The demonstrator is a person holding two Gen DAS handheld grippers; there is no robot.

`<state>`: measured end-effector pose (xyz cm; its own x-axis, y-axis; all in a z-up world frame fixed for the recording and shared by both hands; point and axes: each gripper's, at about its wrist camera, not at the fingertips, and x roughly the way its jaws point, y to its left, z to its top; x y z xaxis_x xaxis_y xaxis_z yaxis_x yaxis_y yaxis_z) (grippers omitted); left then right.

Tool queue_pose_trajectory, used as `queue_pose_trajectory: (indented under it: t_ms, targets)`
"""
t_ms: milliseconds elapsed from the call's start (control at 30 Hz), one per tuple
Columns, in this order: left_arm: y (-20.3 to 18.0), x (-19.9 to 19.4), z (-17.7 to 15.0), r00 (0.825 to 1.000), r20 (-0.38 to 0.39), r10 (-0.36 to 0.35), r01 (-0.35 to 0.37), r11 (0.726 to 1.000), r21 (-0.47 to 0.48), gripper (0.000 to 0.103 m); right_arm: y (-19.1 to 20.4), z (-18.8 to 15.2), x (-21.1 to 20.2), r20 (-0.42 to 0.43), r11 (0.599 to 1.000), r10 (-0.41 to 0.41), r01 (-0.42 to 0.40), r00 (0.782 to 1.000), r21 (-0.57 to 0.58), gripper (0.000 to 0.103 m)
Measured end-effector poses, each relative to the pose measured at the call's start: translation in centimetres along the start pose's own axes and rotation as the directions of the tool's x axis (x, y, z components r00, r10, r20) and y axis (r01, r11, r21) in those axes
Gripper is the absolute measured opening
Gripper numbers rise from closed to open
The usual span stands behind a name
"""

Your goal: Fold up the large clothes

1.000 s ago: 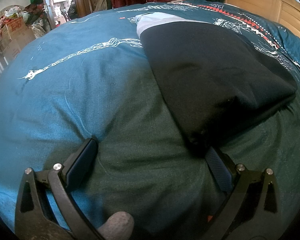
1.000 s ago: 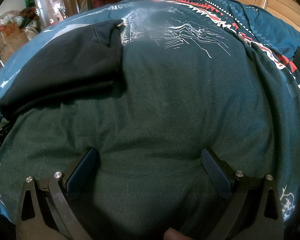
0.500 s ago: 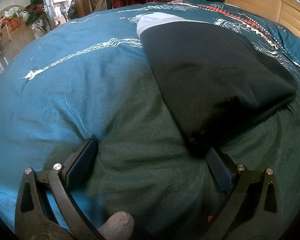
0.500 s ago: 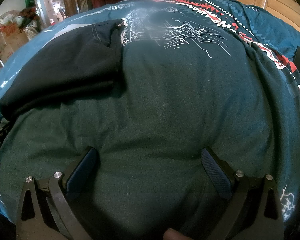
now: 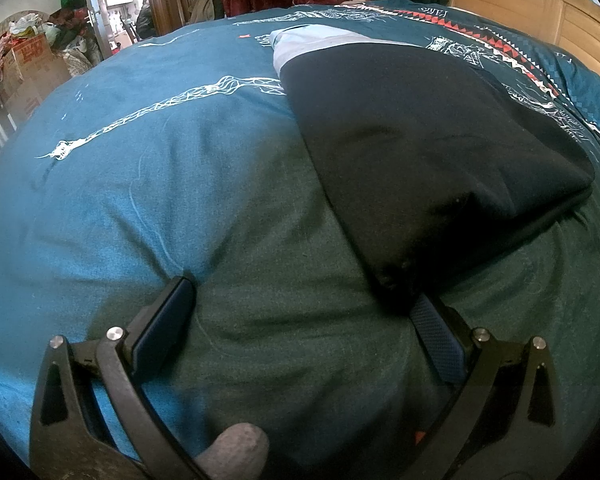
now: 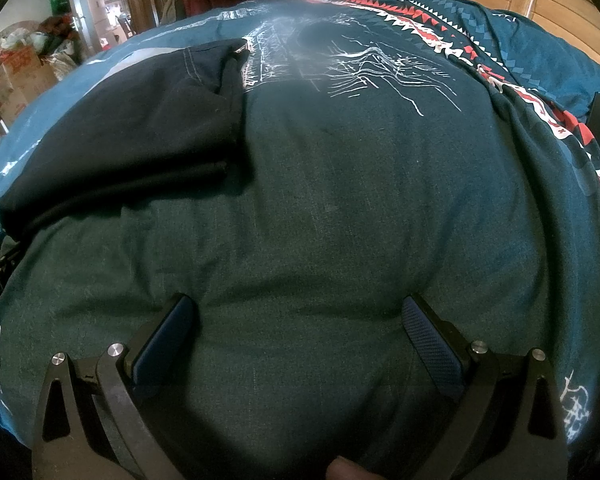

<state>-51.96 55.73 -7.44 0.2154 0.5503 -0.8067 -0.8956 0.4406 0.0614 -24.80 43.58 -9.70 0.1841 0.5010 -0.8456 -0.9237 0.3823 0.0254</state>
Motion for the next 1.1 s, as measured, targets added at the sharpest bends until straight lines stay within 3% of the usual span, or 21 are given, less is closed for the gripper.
queue_pose_trajectory:
  t_ms: [1100]
  targets:
    - [-0.06, 0.00, 0.02, 1.000, 0.000, 0.001, -0.001, 1.000, 0.001, 0.103, 0.27, 0.02, 0.05, -0.001, 1.000, 0.001, -0.001, 1.000, -0.001, 0.103]
